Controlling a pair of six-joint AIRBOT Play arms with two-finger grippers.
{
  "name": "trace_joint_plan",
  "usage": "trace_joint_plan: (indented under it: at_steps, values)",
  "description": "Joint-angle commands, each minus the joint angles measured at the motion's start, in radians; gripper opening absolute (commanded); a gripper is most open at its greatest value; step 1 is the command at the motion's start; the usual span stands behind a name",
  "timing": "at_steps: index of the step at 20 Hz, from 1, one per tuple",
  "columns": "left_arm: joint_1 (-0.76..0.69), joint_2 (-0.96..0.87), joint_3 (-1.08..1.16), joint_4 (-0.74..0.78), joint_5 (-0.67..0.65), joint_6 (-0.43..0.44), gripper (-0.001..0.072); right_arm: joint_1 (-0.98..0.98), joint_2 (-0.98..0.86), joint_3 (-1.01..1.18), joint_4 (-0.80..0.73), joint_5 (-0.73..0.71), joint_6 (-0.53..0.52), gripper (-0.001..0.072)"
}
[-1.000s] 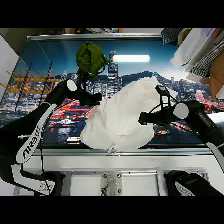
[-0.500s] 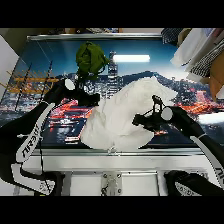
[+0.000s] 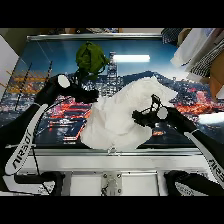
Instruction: Fold the clothes and pants, and hang the long-sleeved shirts on hangers.
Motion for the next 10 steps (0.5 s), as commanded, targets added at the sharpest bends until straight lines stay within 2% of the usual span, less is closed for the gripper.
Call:
trace_joint_plan:
  at_steps: [1, 3, 5, 8, 10]
  values:
    - [0.022, 0.123, 0.001, 0.0, -0.015, 0.003, 0.0013, -0.012, 0.029, 0.049, -0.001, 0.048, -0.145, 0.0013]
    - [0.053, 0.259, 0.001, -0.002, -0.05, 0.002, 0.0012, -0.042, 0.101, 0.154, -0.048, 0.207, -0.247, 0.0013]
    - [0.068, 0.423, 0.001, -0.011, -0.077, 0.001, 0.0013, -0.071, 0.202, 0.301, -0.122, 0.381, -0.278, 0.0012]
    - [0.041, 0.7, 0.001, -0.008, -0.043, -0.054, 0.0012, -0.088, 0.362, 0.532, -0.195, 0.573, -0.277, 0.0012]
    - [0.004, 0.867, 0.001, -0.008, 0.055, -0.111, 0.0012, -0.088, 0.447, 0.647, -0.201, 0.613, -0.243, 0.0012]
